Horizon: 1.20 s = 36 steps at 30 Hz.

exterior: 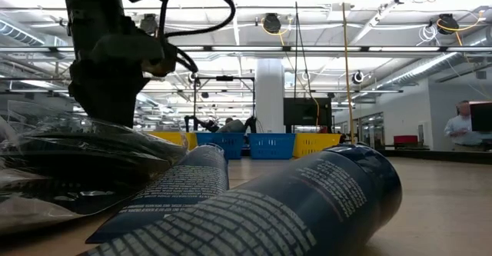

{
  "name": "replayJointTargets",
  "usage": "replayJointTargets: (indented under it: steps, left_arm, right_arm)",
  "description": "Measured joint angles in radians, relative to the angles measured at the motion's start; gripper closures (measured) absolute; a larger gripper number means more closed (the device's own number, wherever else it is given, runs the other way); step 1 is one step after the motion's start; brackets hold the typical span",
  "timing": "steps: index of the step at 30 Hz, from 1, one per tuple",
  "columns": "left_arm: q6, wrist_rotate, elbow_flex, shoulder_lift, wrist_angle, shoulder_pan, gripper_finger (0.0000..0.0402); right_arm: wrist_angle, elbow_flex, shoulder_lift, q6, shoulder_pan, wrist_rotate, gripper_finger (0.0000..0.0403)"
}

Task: Pick & Place Travel size toiletries
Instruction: Put the white toothpaste into the right yellow bin

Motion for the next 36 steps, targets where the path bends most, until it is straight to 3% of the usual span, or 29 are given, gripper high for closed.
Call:
replayJointTargets:
  steps: [19, 31, 36]
  left_arm:
    - [0.01, 0.037, 0.0, 0.083, 0.011, 0.005, 0.0267]
    - [0.03, 0.038, 0.0, 0.082, 0.012, 0.009, 0.0352]
    - [0.031, 0.038, 0.0, 0.081, 0.013, 0.009, 0.0356]
  right_arm:
    - [0.0, 0.0, 0.0, 0.0, 0.0, 0.0, 0.0094]
    - [0.0, 0.0, 0.0, 0.0, -0.001, 0.0, 0.0094]
    - [0.0, 0.0, 0.0, 0.0, -0.001, 0.0, 0.0094]
